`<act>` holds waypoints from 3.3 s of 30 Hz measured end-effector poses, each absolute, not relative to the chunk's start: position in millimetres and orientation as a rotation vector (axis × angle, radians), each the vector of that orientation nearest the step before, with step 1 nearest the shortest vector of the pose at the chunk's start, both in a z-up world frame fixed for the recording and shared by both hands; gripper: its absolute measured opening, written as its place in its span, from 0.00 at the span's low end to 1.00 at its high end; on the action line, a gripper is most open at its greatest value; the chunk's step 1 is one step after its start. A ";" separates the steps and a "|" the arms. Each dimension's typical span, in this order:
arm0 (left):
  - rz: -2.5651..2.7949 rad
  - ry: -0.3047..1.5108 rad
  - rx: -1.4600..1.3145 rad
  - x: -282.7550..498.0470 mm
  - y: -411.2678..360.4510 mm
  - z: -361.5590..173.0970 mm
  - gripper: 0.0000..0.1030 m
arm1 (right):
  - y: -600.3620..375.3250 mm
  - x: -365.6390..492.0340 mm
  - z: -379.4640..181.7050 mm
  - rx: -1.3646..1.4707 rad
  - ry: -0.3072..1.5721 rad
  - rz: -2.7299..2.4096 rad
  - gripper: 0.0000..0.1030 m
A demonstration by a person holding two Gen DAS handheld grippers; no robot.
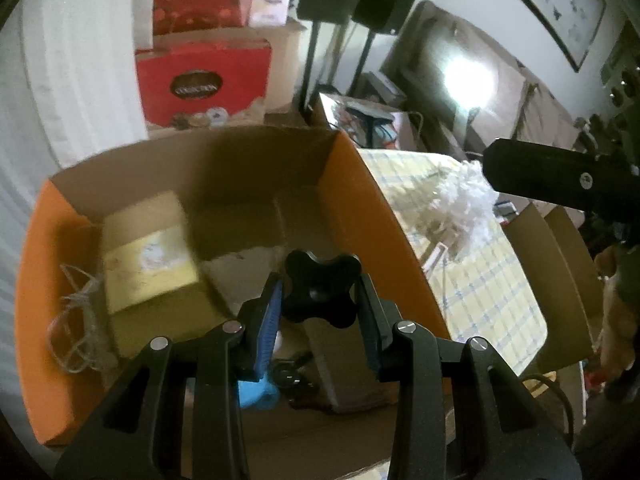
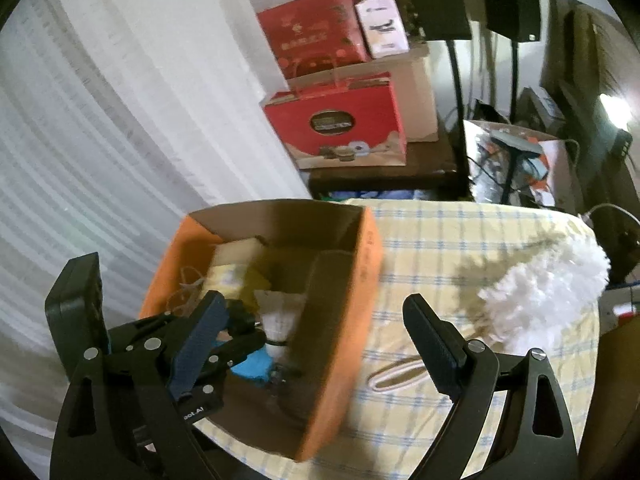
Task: Organize objects
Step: 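Lower the black knob into the box and open the left tool, then move the right tool to the white duster and close on its head, then lift the white duster with the right tool and carry it toward the box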
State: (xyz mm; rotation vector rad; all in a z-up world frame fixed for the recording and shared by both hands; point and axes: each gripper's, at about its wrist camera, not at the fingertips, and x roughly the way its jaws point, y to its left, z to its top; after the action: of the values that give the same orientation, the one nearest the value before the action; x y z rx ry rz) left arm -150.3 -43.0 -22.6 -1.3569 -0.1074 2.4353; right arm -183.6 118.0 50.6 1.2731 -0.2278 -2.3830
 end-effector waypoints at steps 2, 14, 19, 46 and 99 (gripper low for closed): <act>2.422 -0.109 -1.372 -151.7 -37.2 -27.0 0.33 | 127.1 -180.6 48.2 1.279 -0.232 -2.397 0.89; 2.457 -0.112 -1.346 -151.6 -19.9 -18.6 0.60 | 171.5 -166.3 40.3 1.298 -0.251 -2.462 0.89; 2.479 -0.096 -1.293 -148.9 -6.5 -5.2 0.84 | 192.8 -160.9 39.9 1.302 -0.267 -2.497 0.89; 2.429 0.069 -1.246 -148.5 94.8 -9.3 1.00 | 316.3 -147.3 3.4 1.468 -0.299 -2.745 0.98; 2.327 0.059 -1.358 -210.9 180.3 -82.1 0.26 | 333.3 -248.6 -59.1 1.546 -0.509 -2.582 0.16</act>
State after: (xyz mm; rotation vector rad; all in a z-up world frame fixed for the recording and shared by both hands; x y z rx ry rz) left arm -210.9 180.3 -82.1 -1.3577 0.0591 2.3274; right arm -248.6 333.3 -59.1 1.5463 -0.5087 -2.5819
